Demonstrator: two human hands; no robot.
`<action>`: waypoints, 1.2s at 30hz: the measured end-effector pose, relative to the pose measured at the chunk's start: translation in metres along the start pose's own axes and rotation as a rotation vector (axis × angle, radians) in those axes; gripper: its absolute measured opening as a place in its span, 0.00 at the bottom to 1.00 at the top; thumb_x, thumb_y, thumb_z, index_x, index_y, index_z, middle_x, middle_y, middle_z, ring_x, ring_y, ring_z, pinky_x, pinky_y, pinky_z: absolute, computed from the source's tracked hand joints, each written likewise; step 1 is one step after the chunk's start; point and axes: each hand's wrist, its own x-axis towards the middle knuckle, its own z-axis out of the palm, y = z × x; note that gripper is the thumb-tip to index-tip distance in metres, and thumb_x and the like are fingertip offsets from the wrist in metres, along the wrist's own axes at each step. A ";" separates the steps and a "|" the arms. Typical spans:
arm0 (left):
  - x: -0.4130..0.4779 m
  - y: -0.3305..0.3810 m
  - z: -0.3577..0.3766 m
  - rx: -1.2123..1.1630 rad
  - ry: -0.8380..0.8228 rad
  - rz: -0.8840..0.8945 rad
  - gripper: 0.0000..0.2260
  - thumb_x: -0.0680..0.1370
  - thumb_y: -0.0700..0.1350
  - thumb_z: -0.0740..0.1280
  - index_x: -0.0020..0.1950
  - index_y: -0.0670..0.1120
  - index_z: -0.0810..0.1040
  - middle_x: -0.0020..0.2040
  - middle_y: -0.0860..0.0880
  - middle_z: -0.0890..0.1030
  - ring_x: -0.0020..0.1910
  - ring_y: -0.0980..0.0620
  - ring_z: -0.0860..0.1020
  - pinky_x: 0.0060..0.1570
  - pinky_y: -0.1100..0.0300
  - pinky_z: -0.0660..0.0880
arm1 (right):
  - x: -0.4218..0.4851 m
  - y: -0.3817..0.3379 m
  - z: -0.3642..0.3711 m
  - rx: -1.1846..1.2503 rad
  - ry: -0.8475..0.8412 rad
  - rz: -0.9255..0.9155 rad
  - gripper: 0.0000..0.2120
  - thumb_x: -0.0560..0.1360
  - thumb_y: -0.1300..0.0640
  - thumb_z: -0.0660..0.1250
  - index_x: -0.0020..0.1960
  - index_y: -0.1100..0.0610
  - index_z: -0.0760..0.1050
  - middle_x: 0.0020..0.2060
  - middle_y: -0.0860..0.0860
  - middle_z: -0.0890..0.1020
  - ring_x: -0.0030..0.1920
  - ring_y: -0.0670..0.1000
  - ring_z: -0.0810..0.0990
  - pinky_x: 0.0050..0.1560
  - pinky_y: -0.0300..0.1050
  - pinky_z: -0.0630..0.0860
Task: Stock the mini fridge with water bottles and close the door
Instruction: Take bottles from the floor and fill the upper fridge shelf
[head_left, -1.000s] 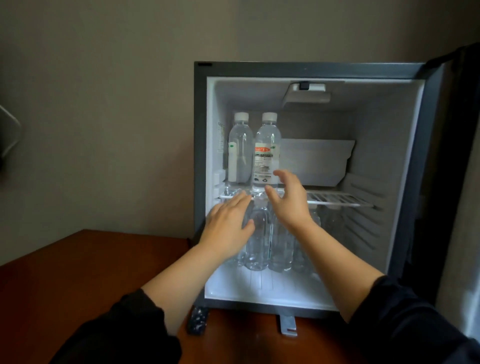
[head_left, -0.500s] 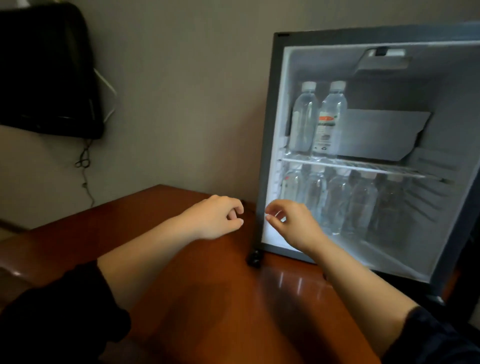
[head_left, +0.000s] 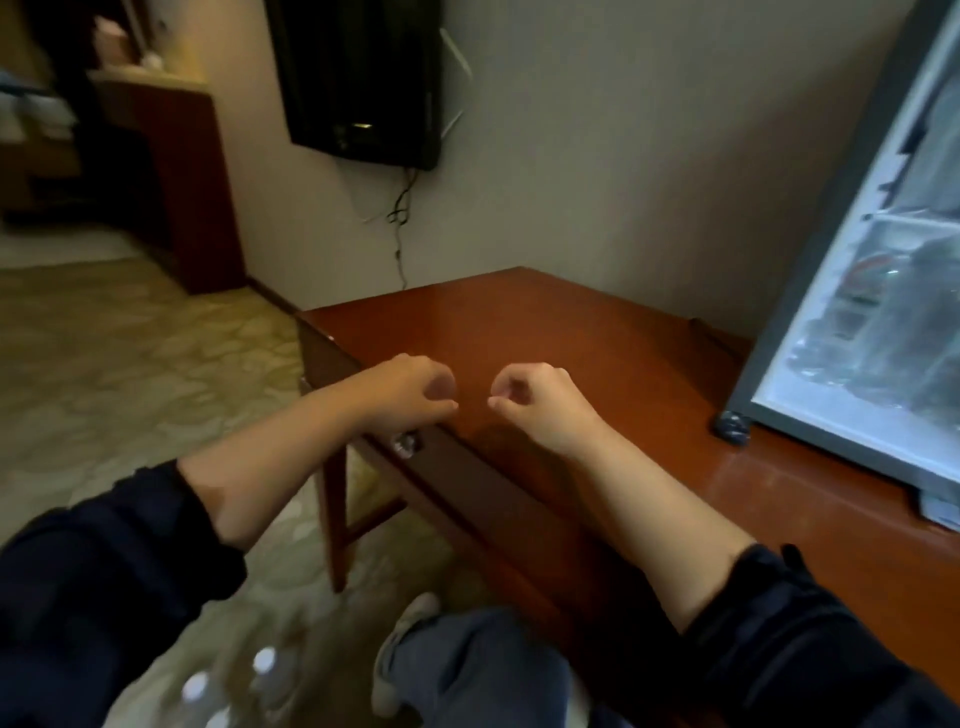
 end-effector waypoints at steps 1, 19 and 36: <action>-0.009 -0.014 0.002 -0.004 -0.011 -0.039 0.14 0.78 0.52 0.63 0.61 0.49 0.75 0.57 0.50 0.78 0.55 0.53 0.76 0.54 0.59 0.73 | 0.005 -0.011 0.013 0.004 -0.025 -0.026 0.03 0.76 0.53 0.65 0.48 0.50 0.77 0.44 0.47 0.80 0.47 0.47 0.79 0.50 0.45 0.79; -0.155 -0.233 0.114 -0.283 -0.090 -0.684 0.15 0.78 0.49 0.62 0.61 0.43 0.75 0.58 0.44 0.79 0.58 0.47 0.76 0.54 0.60 0.70 | 0.026 -0.104 0.283 0.213 -0.632 -0.042 0.06 0.74 0.59 0.68 0.49 0.60 0.80 0.47 0.56 0.83 0.51 0.54 0.81 0.52 0.45 0.75; -0.192 -0.324 0.295 -0.653 -0.135 -1.136 0.23 0.78 0.47 0.63 0.70 0.41 0.65 0.66 0.40 0.72 0.65 0.43 0.72 0.61 0.56 0.68 | -0.004 -0.058 0.435 0.235 -1.109 0.251 0.06 0.77 0.60 0.64 0.51 0.60 0.76 0.46 0.55 0.78 0.46 0.50 0.74 0.35 0.34 0.68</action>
